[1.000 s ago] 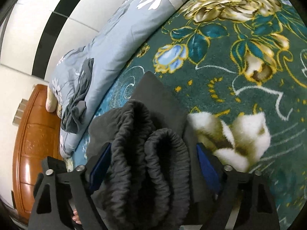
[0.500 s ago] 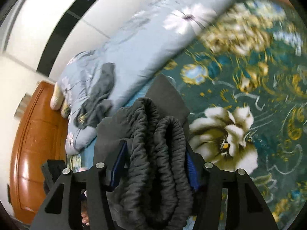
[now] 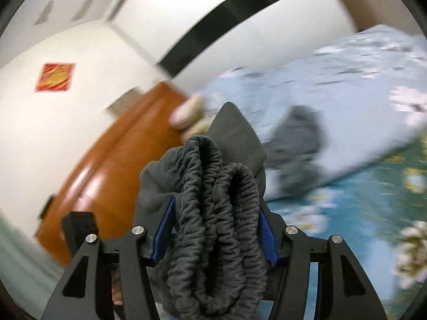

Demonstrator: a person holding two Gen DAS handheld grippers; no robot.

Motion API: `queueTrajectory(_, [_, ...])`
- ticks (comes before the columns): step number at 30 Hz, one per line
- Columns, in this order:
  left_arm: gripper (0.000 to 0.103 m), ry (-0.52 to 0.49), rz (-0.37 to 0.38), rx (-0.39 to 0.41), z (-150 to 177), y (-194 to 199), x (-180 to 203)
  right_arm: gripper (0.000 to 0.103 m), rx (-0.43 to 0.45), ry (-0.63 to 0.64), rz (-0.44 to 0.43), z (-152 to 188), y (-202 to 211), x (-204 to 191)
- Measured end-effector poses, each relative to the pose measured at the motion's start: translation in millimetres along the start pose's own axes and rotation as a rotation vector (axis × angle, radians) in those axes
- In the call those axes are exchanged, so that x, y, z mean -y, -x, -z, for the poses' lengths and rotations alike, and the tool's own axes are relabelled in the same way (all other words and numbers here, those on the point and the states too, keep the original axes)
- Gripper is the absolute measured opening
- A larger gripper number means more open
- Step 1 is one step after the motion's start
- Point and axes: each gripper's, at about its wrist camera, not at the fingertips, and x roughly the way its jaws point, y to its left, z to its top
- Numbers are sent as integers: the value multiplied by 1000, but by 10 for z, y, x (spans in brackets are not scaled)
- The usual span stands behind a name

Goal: Fold clothes

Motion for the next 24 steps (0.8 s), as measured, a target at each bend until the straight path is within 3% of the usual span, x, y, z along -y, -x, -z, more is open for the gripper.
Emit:
queueTrajectory(2, [39, 22, -52, 16, -85, 419, -359, 60, -59, 22, -80, 56, -398, -335])
queueTrajectory(4, [51, 47, -103, 29, -145, 802, -716, 60, -123, 19, -136, 191, -833, -647])
queueTrajectory(10, [53, 198, -245, -3, 203, 1167, -1731, 60, -343, 55, -230, 882, -1973, -1387])
queueTrajectory(14, [53, 295, -332, -24, 431, 1383, -2379, 60, -447, 29, -191, 1264, -2535, -1357])
queueTrajectory(19, [63, 348, -280, -45, 619, 1137, -2638, 65, -506, -97, -137, 1486, -2869, -985])
queueTrajectory(24, [63, 375, -257, -71, 735, 993, -2784, 65, -483, -94, -129, 1467, -2796, -937])
